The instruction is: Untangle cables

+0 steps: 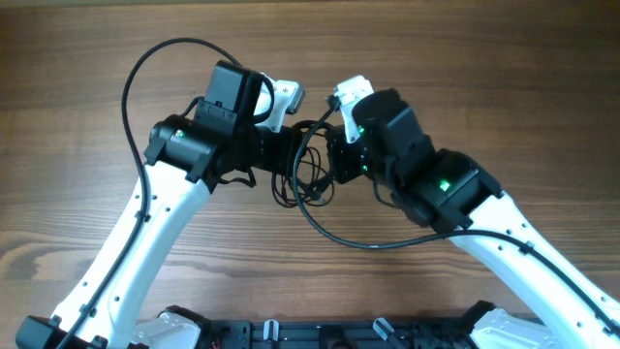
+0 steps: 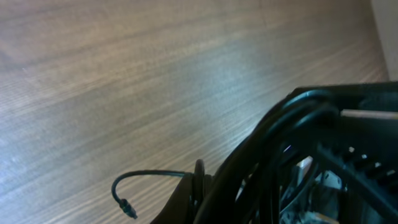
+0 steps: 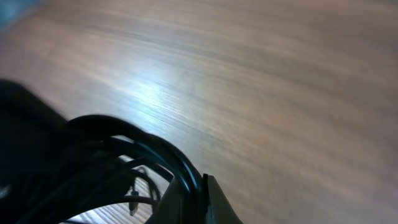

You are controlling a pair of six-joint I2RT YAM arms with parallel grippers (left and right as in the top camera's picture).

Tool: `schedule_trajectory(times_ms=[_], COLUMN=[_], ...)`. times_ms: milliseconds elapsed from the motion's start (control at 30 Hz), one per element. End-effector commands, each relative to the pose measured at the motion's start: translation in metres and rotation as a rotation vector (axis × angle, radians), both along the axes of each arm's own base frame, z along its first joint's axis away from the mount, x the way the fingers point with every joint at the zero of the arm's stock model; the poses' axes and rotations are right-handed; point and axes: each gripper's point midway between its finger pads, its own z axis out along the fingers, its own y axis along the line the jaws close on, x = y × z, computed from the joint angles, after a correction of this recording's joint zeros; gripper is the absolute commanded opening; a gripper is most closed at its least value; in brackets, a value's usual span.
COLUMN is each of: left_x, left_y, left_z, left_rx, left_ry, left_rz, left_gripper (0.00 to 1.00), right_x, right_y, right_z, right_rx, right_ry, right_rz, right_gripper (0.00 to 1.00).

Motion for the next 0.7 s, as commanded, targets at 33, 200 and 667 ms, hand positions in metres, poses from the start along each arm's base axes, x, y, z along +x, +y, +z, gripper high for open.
schedule_trajectory(times_ms=[33,200,667], left_x=[0.012,0.016,0.011], left_y=[0.067,0.104,0.087], left_z=[-0.004,0.012,0.057], left_rx=[0.144,0.110,-0.105], left_ry=[-0.008,-0.005,-0.090], left_rz=[0.205,0.412,0.363], left_gripper=[0.04,0.04,0.12], right_x=[0.030,0.029,-0.019], right_y=[-0.143,-0.158,0.022], right_z=[0.020,0.018,0.024], right_rx=[-0.203,-0.227,0.089], right_ry=[-0.174,-0.166,-0.068], right_rz=[-0.742,-0.792,0.425], right_gripper=[0.04,0.10,1.00])
